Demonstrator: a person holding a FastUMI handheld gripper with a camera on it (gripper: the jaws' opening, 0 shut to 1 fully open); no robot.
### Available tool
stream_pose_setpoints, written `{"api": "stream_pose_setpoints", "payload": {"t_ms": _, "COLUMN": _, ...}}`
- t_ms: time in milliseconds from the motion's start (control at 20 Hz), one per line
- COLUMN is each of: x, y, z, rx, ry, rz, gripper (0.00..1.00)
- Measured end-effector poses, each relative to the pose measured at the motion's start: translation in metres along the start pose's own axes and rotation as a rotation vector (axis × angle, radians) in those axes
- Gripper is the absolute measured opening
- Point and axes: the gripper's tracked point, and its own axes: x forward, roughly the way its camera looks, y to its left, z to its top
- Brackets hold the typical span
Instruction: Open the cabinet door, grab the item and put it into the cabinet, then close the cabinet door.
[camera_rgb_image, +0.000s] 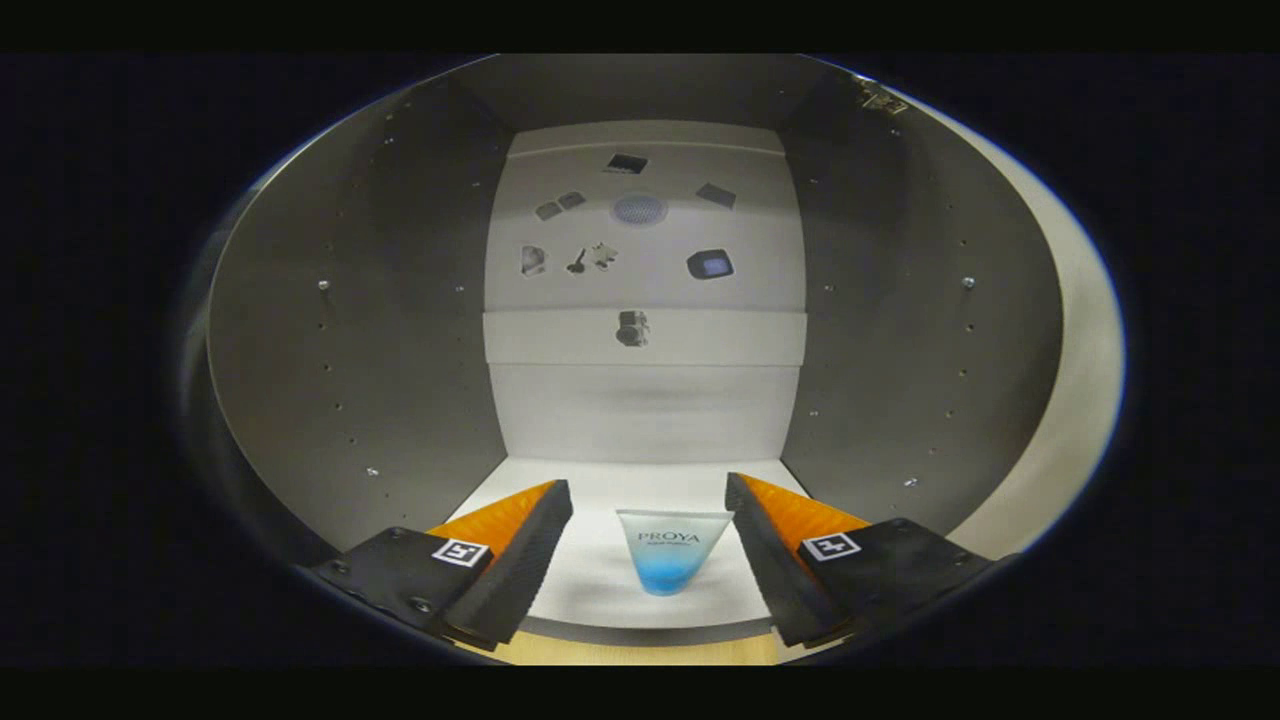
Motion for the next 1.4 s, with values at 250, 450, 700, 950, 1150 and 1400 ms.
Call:
{"api": "stream_pose_setpoints", "payload": {"t_ms": 250, "x": -0.066, "y": 0.005, "z": 0.031, "rx": -0.018, "ry": -0.113, "rz": 0.003, "gripper": 0.98}}
{"api": "stream_pose_setpoints", "payload": {"t_ms": 450, "x": -0.135, "y": 0.005, "z": 0.034, "rx": -0.046, "ry": -0.164, "rz": -0.021, "gripper": 0.98}}
{"api": "stream_pose_setpoints", "payload": {"t_ms": 700, "x": -0.213, "y": -0.014, "z": 0.009, "rx": -0.014, "ry": -0.169, "rz": -0.095, "gripper": 0.98}}
{"api": "stream_pose_setpoints", "payload": {"t_ms": 950, "x": -0.289, "y": -0.030, "z": -0.018, "rx": 0.006, "ry": -0.167, "rz": -0.155, "gripper": 0.98}}
{"api": "stream_pose_setpoints", "payload": {"t_ms": 1150, "x": -0.348, "y": -0.052, "z": -0.032, "rx": 0.007, "ry": -0.175, "rz": -0.217, "gripper": 0.98}}
{"api": "stream_pose_setpoints", "payload": {"t_ms": 1400, "x": -0.407, "y": -0.085, "z": -0.049, "rx": 0.027, "ry": -0.174, "rz": -0.295, "gripper": 0.97}}
